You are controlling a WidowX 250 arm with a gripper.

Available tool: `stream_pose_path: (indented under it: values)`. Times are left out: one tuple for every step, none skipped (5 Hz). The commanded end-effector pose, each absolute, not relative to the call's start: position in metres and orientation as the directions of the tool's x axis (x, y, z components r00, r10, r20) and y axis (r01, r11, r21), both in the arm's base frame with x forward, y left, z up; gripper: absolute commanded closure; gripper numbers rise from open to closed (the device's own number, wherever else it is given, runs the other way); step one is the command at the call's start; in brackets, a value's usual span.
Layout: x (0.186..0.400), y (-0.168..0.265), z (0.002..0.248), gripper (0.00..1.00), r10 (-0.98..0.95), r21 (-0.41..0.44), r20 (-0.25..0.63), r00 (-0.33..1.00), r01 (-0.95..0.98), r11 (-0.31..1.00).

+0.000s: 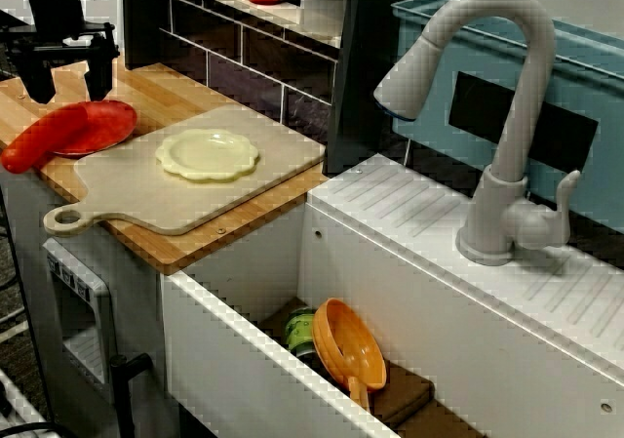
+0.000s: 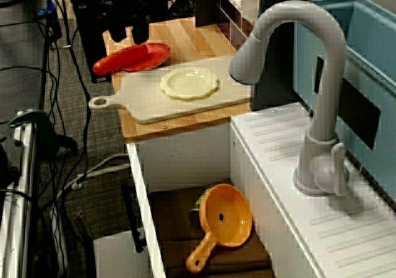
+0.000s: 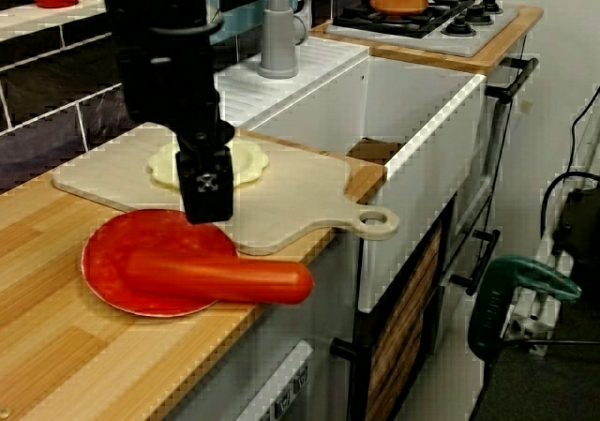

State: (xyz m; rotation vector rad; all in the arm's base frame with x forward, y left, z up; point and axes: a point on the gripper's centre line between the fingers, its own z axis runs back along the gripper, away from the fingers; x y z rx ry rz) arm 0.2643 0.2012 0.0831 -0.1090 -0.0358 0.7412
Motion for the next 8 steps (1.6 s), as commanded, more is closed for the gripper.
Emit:
stream_pose_path:
  values:
    - [0.261, 0.215, 0.106, 0.00, 0.669, -0.099, 0.087, 0.738, -0.662, 0.743]
    - [0.255, 0.223, 0.107, 0.00, 0.652, -0.094, 0.101, 0.752, -0.645, 0.759]
    - [0.250, 0.230, 0.109, 0.00, 0.648, -0.112, 0.112, 0.753, -0.639, 0.761]
    - [0.251, 0.237, 0.104, 0.00, 0.655, -0.115, 0.111, 0.747, -0.645, 0.755]
    - [0.255, 0.239, 0.091, 0.00, 0.664, -0.115, 0.120, 0.738, -0.654, 0.748]
    - [0.258, 0.240, 0.082, 0.00, 0.707, -0.129, 0.133, 0.695, -0.695, 0.707]
    - [0.259, 0.237, 0.075, 0.00, 0.703, -0.142, 0.146, 0.696, -0.689, 0.711]
    - [0.261, 0.235, 0.069, 0.00, 0.695, -0.131, 0.149, 0.704, -0.682, 0.719]
